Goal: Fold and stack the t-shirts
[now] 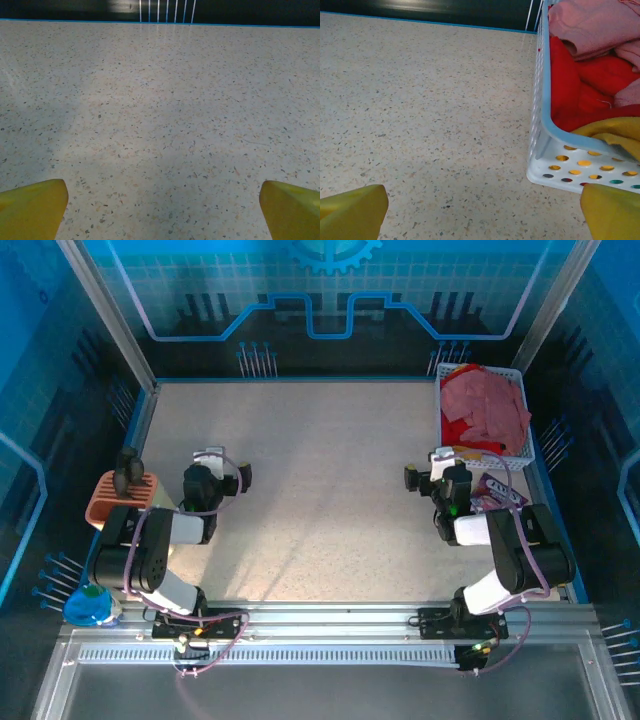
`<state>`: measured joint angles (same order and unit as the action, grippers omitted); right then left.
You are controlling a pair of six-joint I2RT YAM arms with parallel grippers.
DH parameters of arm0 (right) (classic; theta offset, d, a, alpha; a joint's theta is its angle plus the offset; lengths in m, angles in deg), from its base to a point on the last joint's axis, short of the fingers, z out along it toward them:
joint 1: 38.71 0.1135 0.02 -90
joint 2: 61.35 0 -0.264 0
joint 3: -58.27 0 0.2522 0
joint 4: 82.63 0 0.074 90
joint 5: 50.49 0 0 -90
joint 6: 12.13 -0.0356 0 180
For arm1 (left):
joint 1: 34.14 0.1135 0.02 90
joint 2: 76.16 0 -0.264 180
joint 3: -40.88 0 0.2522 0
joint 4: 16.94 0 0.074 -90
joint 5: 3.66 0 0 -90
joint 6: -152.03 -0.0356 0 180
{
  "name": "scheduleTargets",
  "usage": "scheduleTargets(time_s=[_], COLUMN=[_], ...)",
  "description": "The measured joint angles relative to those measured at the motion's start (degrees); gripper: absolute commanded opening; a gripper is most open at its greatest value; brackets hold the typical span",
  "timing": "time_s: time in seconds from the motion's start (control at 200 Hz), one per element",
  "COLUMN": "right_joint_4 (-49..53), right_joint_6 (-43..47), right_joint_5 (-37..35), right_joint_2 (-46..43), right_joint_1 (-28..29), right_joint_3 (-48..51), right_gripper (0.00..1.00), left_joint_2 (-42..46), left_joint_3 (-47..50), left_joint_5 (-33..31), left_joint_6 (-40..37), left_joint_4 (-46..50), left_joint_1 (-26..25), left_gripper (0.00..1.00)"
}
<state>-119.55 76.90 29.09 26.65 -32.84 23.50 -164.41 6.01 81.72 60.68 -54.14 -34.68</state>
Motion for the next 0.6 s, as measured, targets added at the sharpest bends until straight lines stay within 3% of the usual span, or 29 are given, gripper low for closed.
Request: scheduleTargets(time_s=[0.6], right_joint_4=[-0.79], right_joint_6=[-0.11], right_joint_5=[-1.70], right_joint_2=[0.00], right_joint_1=[-0.04], right_joint_3=[0.00], right_gripper=[1.00], left_joint_2=[0.00], left_joint_3=[0.00], left_joint_5=[0.00], left_joint_6=[0.00], left_joint_4=[0.02], left_joint_1=[0.00], left_gripper=[0.99])
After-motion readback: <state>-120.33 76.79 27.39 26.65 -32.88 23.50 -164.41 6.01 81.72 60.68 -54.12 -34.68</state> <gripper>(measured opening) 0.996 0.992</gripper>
